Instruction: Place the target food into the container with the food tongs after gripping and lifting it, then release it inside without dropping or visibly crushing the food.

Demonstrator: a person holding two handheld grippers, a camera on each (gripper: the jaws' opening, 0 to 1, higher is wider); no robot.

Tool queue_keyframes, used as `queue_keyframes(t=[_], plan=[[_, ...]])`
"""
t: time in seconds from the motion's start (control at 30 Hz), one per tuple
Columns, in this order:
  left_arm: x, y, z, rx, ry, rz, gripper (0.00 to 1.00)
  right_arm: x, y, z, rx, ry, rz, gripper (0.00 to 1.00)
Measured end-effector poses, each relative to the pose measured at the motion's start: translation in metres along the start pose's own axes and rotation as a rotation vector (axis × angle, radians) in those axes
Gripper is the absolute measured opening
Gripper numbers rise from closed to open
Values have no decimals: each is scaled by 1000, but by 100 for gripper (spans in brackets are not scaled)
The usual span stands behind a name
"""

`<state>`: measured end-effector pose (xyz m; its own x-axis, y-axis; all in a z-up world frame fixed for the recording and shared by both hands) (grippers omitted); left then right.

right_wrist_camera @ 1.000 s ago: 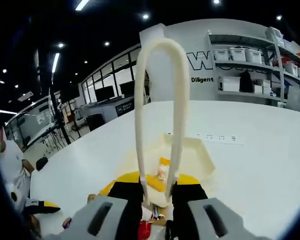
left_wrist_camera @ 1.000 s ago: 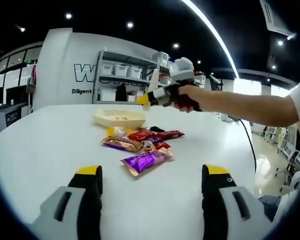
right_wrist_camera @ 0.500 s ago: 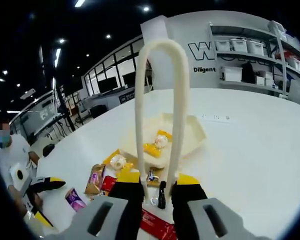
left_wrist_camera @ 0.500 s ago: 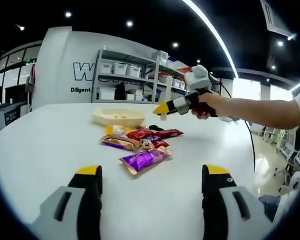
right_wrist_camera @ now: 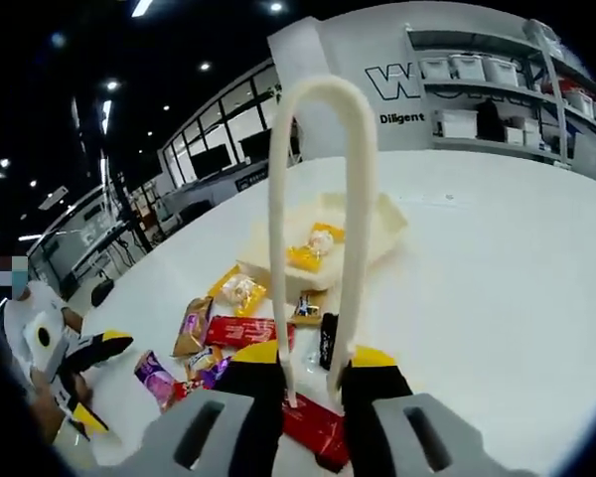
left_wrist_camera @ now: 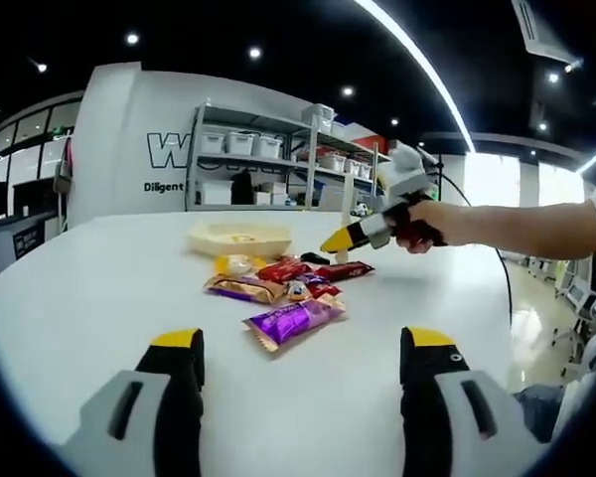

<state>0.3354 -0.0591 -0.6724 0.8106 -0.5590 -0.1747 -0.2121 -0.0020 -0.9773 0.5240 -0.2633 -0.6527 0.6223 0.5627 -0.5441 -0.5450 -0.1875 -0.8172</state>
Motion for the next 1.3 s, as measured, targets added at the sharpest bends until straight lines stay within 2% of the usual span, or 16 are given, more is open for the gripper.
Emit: queue_keyframes(t=[0.57,0.77,0.9,0.97,1.1,1.23,1.3], plan=[[1,0,-1,7,-7,7,79,-40,29,16,23,-56,22,17],[1,2,-2,6,5,19,78,-53,37,10,70,-72,15,17],[1,2,-3,1,12,20,77,-54,41,10,160,-120,26,17],[1,2,-3,0,14,19,77,-56,43,11,169,-133,23,17],[0,2,-4,1,19,16,77,-64,48,25,119,-164,18,17],[0,1,-5,10,22,11,77,-65,44,33,-40,-129,-7,18],[0,1,-5,8,21,9,77,-63,40,39,-40,-132,-11,19]])
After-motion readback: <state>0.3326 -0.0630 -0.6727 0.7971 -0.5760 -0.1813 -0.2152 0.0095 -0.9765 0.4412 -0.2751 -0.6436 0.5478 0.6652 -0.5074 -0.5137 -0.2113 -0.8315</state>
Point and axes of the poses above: the point that each gripper's makers call its tool centre point, and the gripper's own axes: x roughly forward along the fingers, z roughly to its left, y roughly out of its underside, the point moved 7 cm from there along -x, roughly backward along the fingers, and after that the axes turned 8 degrees about y, right-handed, at the moved point
